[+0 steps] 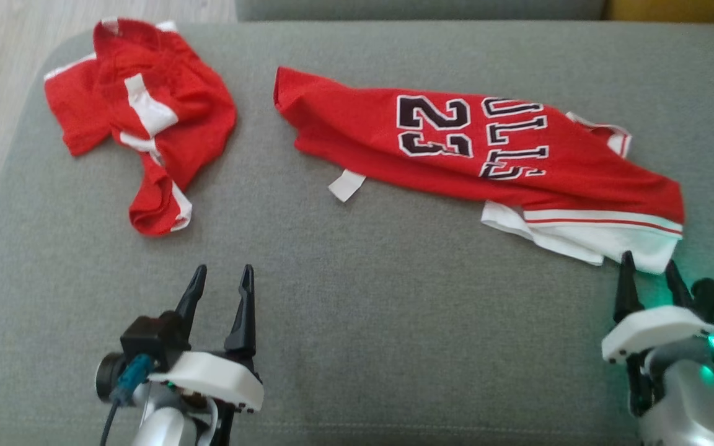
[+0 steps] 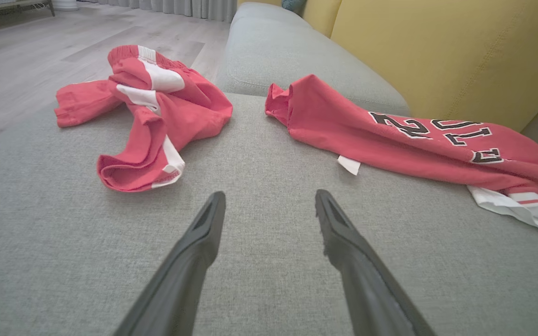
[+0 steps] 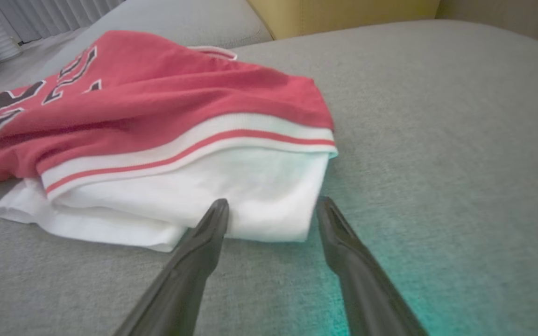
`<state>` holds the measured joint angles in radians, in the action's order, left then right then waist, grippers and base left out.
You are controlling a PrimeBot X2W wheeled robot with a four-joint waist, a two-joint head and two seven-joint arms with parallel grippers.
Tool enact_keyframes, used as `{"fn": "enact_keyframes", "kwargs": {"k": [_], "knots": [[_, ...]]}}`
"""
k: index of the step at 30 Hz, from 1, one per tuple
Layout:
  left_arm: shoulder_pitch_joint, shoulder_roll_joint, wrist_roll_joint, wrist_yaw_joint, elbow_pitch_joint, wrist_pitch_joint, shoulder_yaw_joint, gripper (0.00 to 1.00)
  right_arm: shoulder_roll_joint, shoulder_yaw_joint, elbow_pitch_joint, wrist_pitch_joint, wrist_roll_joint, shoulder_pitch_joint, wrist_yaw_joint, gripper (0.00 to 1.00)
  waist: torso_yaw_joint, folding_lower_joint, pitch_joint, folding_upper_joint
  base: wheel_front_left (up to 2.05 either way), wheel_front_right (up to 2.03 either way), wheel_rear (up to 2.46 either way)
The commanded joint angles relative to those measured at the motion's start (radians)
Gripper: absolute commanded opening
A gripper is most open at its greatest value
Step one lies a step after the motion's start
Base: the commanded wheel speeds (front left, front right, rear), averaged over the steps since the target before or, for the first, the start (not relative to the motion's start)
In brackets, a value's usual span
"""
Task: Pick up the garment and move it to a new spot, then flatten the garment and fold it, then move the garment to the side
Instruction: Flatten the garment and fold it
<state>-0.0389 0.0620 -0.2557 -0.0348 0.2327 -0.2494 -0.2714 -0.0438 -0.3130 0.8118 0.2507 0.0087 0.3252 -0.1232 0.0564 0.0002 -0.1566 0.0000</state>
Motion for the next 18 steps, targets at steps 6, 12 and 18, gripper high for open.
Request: {"fn": "enact_keyframes", "kwargs": {"k": [6,12,18], "knots": [[-0.045,-0.002,0.009,0.000,-0.032,-0.012,0.045,1.00,-0.006,0.046,-0.028,0.011,0.061,0.086,-0.008,0.00,0.007,-0.0002,-0.025,0.0000,0.00,0.00,0.00],[-0.043,-0.003,0.014,-0.003,-0.040,-0.012,0.065,1.00,-0.006,0.130,-0.281,0.011,0.145,0.035,-0.008,0.00,-0.024,-0.0002,-0.007,0.0000,0.00,0.00,0.00],[-0.027,-0.004,0.016,-0.002,-0.049,-0.012,0.083,1.00,-0.006,0.241,-0.550,0.011,0.199,-0.093,-0.008,0.00,-0.079,-0.0002,0.028,0.0000,0.00,0.00,0.00]]}}
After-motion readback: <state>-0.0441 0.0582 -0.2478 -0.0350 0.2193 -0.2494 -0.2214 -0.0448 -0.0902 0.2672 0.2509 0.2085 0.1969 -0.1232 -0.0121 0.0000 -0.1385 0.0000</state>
